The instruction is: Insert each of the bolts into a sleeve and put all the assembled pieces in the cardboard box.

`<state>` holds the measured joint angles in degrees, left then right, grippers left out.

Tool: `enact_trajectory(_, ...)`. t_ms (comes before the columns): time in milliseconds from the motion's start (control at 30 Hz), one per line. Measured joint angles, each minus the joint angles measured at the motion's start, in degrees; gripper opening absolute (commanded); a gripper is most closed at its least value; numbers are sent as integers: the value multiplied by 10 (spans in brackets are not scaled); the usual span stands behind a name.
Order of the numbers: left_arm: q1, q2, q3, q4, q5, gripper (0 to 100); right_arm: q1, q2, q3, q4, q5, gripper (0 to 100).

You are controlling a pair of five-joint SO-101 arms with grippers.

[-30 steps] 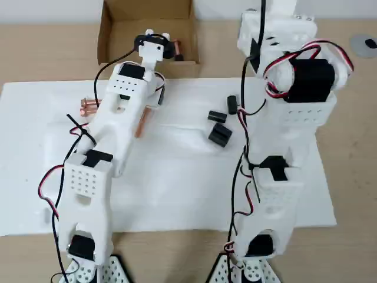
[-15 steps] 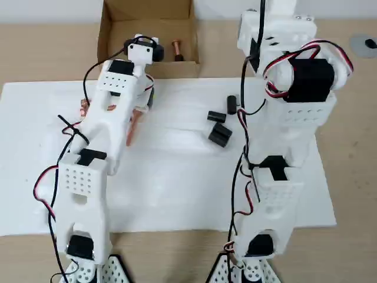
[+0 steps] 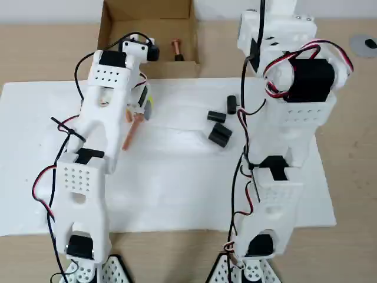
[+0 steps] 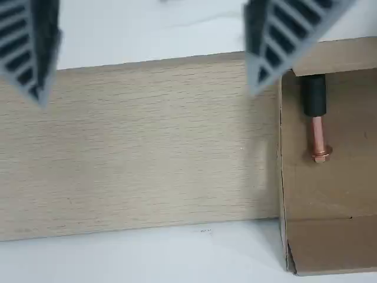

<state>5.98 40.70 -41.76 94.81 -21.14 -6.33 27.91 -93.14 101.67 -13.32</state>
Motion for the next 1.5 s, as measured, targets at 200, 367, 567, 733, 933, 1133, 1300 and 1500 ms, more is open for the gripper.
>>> enact_trajectory(200, 0, 5, 0, 30, -29, 214, 0, 0, 0, 0, 0, 256)
enact_trajectory(367, 0, 9, 23, 20, -37, 214, 0, 0, 0, 0, 0, 256)
enact_trajectory(567, -2, 45, 73, -38, -40, 214, 0, 0, 0, 0, 0, 256)
enact_trajectory(733, -3, 54, 70, -40, -39, 199, 0, 0, 0, 0, 0, 256)
enact_trajectory(933, 3, 60, 52, -39, -38, 0, 0, 0, 0, 0, 0, 256)
enact_trajectory(1133, 5, 68, 27, -40, -36, 10, 0, 0, 0, 0, 0, 256)
enact_trajectory(1300, 4, 72, 0, -20, -36, 10, 0, 0, 0, 0, 0, 256)
enact_trajectory(1500, 3, 83, -99, 43, -35, 9, 0, 0, 0, 0, 0, 256)
